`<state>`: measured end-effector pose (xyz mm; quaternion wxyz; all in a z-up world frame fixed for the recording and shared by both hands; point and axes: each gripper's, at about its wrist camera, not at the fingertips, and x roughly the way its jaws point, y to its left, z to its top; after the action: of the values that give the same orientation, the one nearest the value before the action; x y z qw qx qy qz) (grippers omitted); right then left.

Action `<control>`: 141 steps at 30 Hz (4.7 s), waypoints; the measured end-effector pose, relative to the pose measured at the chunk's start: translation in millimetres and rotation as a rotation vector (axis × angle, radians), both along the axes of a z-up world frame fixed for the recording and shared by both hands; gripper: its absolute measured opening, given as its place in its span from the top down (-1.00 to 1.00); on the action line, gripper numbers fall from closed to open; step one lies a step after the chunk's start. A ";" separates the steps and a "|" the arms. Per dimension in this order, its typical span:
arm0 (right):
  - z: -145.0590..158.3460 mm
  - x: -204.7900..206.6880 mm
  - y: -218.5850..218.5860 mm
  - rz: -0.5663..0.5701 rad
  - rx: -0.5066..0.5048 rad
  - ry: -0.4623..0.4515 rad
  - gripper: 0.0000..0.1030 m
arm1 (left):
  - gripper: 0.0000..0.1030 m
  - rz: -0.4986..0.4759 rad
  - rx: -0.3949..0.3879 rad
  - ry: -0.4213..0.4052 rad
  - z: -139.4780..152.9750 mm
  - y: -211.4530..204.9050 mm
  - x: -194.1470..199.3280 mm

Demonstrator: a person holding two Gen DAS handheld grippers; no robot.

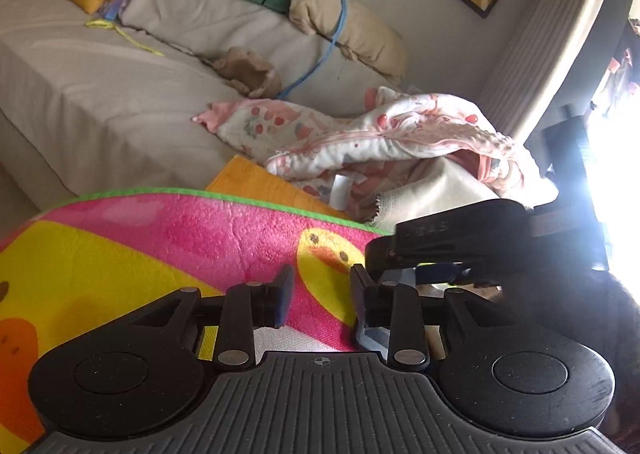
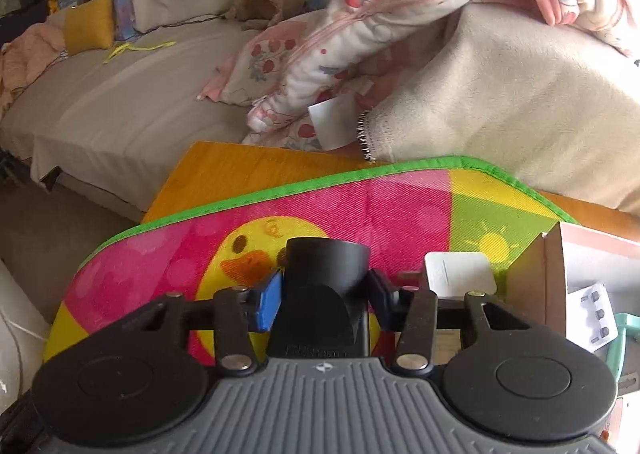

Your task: Organize rigid objects

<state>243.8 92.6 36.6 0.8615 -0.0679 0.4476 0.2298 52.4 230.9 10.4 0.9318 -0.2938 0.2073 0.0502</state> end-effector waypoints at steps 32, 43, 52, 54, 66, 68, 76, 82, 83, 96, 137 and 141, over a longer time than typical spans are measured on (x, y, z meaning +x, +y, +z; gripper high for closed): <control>-20.4 -189.6 -264.3 -0.106 0.284 -0.050 -0.03 | 0.38 -0.552 0.145 0.217 -7.5 -50.5 81.7; -37.7 -202.5 -260.0 -0.088 0.234 -0.116 -0.47 | 0.34 -0.640 0.455 0.217 2.3 -104.5 14.3; -42.8 -212.0 -239.6 -0.067 0.136 -0.177 -0.70 | 0.07 -0.589 0.543 0.241 -4.5 -140.1 33.4; -43.4 -210.9 -238.6 -0.065 0.141 -0.170 -0.79 | 0.07 -0.574 0.540 0.229 -6.0 -141.0 34.2; -31.5 -183.7 -216.1 -0.142 0.195 -0.091 -0.83 | 0.09 -0.563 0.548 0.189 -9.4 -145.1 -3.2; -30.8 -172.6 -206.8 -0.191 0.172 -0.108 -0.75 | 0.09 -0.551 0.559 0.191 -9.5 -147.5 -5.8; -23.8 -177.4 -209.4 -0.115 0.130 -0.077 0.11 | 0.16 -0.519 0.612 0.132 -9.2 -155.4 -33.1; 4.9 -219.7 -251.2 -0.070 0.183 -0.103 0.11 | 0.17 -0.636 0.598 0.076 12.5 -173.5 -74.1; 12.6 -227.4 -258.7 -0.069 0.178 -0.136 0.11 | 0.17 -0.649 0.600 0.060 18.7 -177.0 -80.3; 76.8 -247.8 -310.8 -0.170 0.241 -0.397 0.11 | 0.77 -0.616 0.565 0.032 82.5 -188.5 -79.1; -42.0 -236.5 -313.7 -0.207 0.195 -0.201 -0.21 | 0.16 -0.708 0.651 0.232 -1.5 -270.4 -64.9; -40.8 -236.5 -304.8 -0.182 0.122 -0.221 -0.09 | 0.16 -0.719 0.641 0.212 -2.0 -263.9 -70.1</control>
<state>7.4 -212.1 -4.3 0.9253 0.0004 0.3398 0.1685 -17.7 -33.1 8.3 0.9074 0.1047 0.3632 -0.1839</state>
